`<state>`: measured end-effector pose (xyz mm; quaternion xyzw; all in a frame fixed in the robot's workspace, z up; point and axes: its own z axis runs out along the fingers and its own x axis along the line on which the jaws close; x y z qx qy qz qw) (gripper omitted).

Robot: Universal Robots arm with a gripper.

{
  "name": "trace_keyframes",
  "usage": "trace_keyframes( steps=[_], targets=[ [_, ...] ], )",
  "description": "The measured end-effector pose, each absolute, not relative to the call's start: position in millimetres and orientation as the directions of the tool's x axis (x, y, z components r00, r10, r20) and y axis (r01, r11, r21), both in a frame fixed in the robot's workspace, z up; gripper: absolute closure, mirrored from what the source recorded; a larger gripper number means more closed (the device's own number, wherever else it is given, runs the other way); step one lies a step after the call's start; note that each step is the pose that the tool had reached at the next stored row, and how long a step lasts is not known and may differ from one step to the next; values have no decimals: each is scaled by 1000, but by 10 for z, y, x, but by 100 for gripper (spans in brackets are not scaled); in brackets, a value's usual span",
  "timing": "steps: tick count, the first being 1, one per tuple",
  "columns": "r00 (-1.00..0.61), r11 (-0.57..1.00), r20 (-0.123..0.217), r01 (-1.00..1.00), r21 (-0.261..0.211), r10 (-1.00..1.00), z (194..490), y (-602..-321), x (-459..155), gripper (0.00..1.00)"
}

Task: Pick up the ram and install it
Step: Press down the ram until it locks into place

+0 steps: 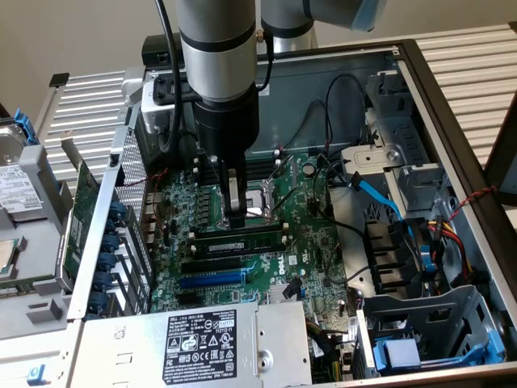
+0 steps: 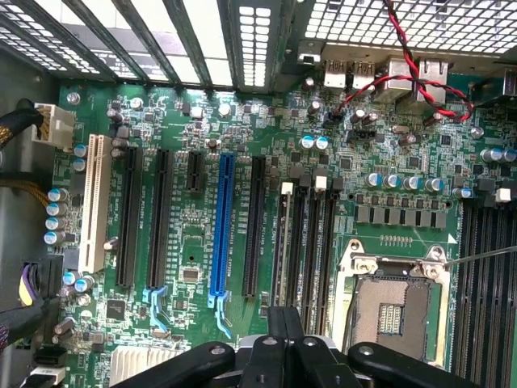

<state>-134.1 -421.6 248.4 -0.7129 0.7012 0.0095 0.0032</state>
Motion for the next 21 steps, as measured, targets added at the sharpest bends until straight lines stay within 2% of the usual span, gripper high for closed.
trace_keyframes(
  steps=[21],
  targets=[
    [-313, 313, -18, -950, 9, -950, 2475, -4216, -1341, 89]
  ],
)
